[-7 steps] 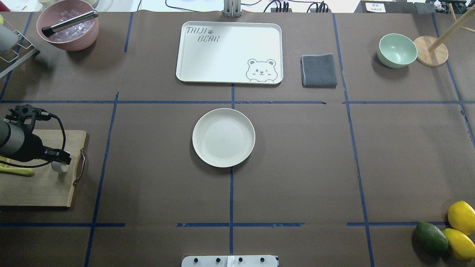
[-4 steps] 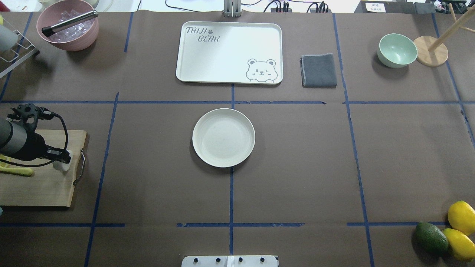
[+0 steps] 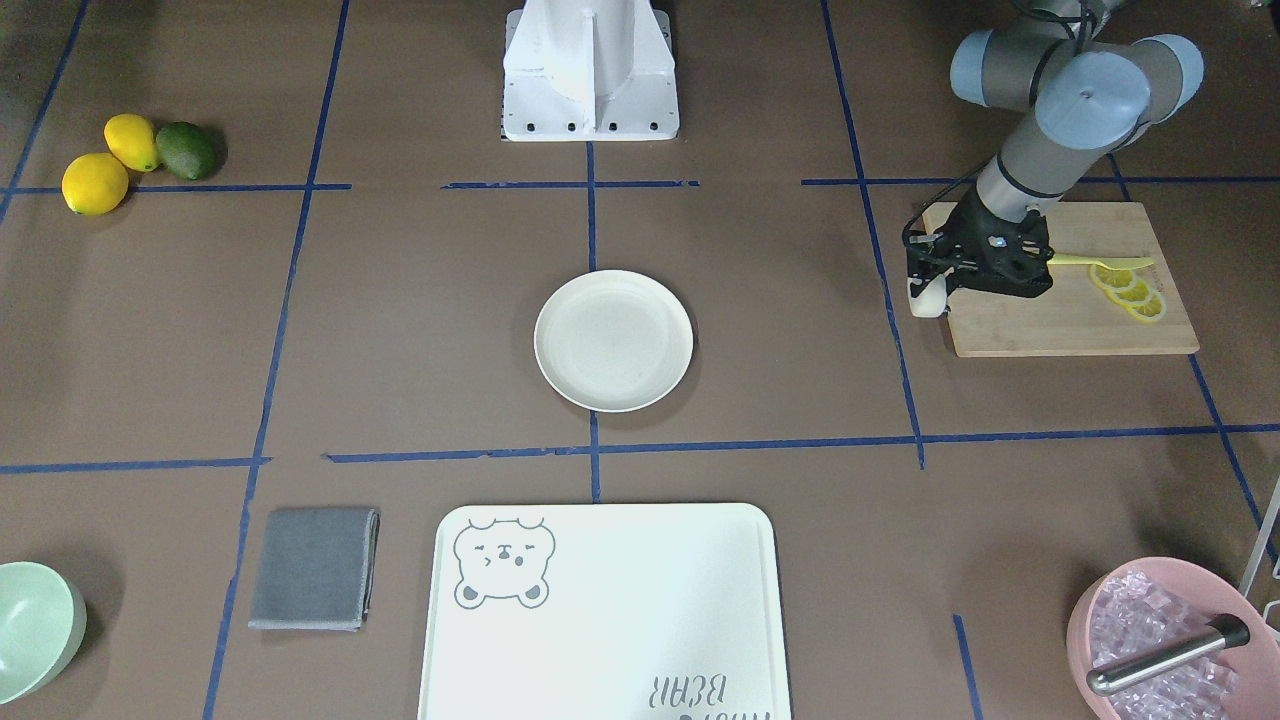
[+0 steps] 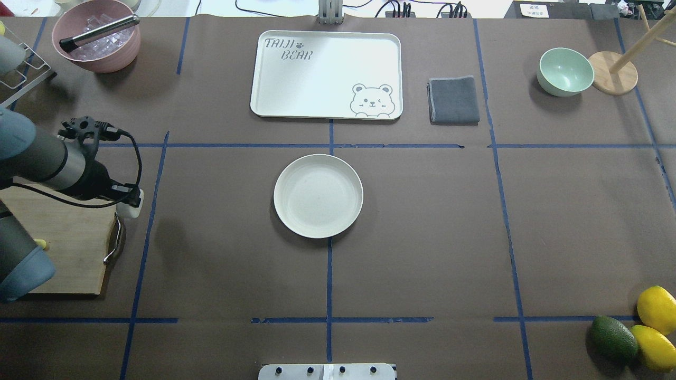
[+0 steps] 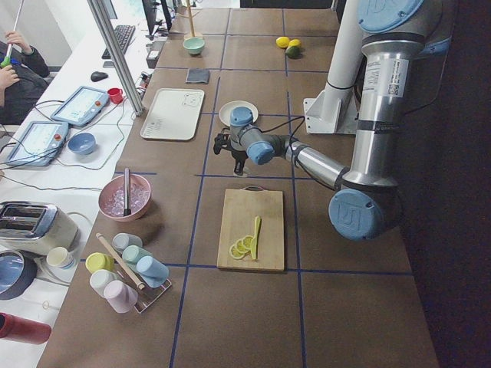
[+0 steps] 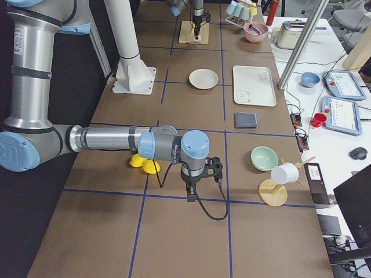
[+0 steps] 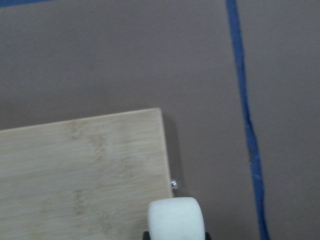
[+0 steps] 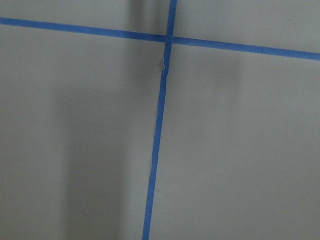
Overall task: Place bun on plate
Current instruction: 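Carry the bun with the left gripper over the white plate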
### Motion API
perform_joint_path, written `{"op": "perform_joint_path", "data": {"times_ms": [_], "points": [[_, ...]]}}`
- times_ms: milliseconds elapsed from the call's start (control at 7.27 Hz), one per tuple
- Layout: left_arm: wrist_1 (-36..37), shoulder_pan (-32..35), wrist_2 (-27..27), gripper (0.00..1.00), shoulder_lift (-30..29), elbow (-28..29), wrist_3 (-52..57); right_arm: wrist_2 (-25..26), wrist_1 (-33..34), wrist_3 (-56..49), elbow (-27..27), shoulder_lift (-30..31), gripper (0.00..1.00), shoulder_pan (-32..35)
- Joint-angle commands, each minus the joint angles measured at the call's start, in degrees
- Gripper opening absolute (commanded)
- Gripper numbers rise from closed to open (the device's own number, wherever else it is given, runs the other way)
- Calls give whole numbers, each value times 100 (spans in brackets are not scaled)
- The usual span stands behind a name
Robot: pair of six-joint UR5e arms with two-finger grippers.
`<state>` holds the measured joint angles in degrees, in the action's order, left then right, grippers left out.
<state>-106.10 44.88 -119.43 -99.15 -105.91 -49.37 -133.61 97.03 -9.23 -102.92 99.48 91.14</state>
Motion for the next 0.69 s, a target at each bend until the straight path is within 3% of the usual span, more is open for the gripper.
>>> {"op": "perform_joint_path", "data": {"times_ms": [0, 275, 413, 550], "points": [[1315, -49, 304, 38, -1547, 253, -673, 2, 0, 0, 0, 1, 100, 0], [1540, -704, 777, 39, -2518, 710, -1806, -7, 0, 0, 8, 1, 100, 0], [1505, -1039, 1164, 39, -3253, 1278, -2343, 2, 0, -9, 8, 1, 100, 0], [1470, -1225, 1194, 39, -3904, 1962, -2662, 2, 0, -9, 8, 1, 100, 0]]}}
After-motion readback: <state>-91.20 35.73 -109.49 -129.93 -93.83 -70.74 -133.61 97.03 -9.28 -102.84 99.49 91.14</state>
